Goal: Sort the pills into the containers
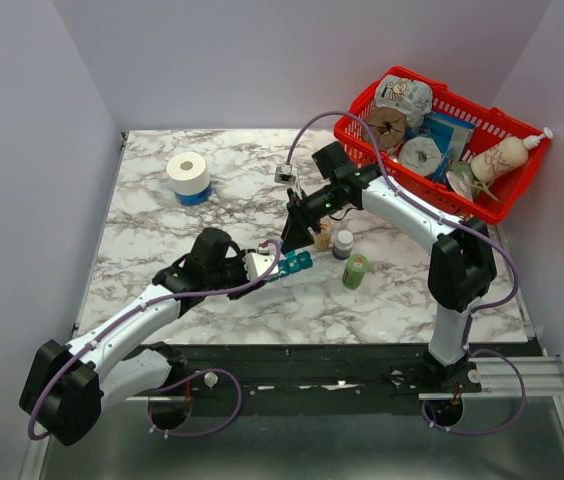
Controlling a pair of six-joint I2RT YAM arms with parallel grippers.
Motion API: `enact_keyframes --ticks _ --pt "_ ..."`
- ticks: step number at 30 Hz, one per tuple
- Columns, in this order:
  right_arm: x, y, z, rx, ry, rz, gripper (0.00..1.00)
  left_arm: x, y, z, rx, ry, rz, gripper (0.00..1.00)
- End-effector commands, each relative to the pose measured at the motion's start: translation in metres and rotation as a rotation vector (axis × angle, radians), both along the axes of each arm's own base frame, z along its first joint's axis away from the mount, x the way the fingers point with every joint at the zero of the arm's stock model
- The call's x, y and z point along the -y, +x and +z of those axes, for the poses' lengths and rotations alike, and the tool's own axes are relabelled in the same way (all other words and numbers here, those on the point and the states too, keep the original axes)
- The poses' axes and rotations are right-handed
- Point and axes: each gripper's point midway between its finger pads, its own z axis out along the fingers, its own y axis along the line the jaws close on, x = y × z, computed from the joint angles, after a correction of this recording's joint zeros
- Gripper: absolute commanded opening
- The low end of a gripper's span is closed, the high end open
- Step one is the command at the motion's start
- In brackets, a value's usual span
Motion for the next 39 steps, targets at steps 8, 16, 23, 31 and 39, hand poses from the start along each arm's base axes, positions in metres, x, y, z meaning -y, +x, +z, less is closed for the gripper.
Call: enact_keyframes --ticks 8,16,23,31,39 --pt "0.0 -0.005 0.0 0.0 -0.017 -0.008 0.74 0.009 0.004 0.012 0.024 -0.042 -0.018 0.0" --pt "-0.006 0.007 0.007 0.044 -0.008 -0.018 0.78 0.009 0.001 0.012 0.018 -0.039 -0.027 0.0" --pt "-0.002 0.011 -0.01 0.054 -0.047 -0.036 0.78 0.009 0.002 0.013 0.023 -0.043 -0.029 0.0" --pt "0.001 -0.002 -0.01 0.014 -0.031 -0.012 0.72 0.007 0.005 0.009 0.018 -0.03 -0.01 0.0" --pt "0.003 -0.012 -0.005 -0.006 -0.006 0.016 0.63 0.008 0.012 0.01 0.023 -0.024 0.007 0.0"
